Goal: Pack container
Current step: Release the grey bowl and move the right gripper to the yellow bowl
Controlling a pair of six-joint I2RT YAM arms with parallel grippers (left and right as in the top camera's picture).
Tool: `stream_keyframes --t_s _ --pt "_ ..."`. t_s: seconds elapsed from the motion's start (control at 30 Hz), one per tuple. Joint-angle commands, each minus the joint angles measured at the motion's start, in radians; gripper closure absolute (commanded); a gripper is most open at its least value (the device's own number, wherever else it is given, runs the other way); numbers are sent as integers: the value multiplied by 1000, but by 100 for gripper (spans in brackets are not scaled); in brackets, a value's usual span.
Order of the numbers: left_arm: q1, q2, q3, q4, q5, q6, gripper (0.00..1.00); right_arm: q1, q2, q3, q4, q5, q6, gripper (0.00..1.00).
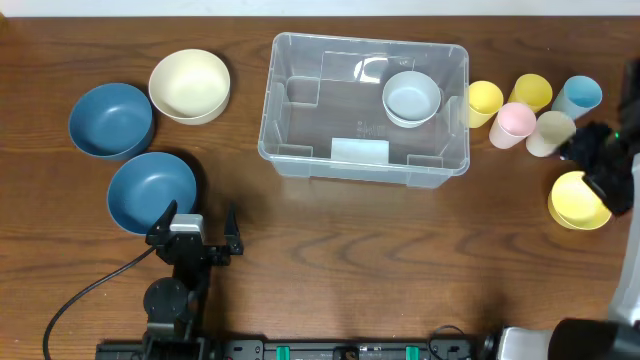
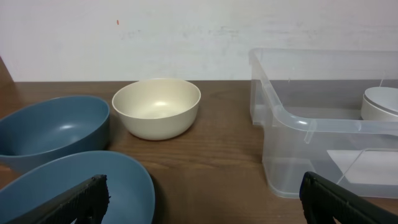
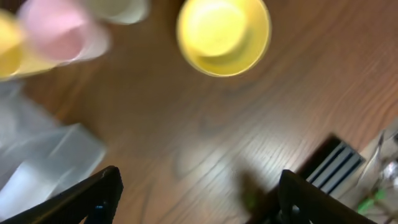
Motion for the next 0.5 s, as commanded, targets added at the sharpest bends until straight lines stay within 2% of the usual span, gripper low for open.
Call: stream_keyframes --t_s 0.0,0.23,0.47 --pt "5 -6 -19 -36 -11 14 2 -84 5 -112 54 -8 45 18" --pt "5 -6 -19 -37 -11 14 2 -229 5 -362 294 -108 44 20" --pt "5 -6 -19 -37 -11 14 2 -293 5 -493 457 -117 44 22"
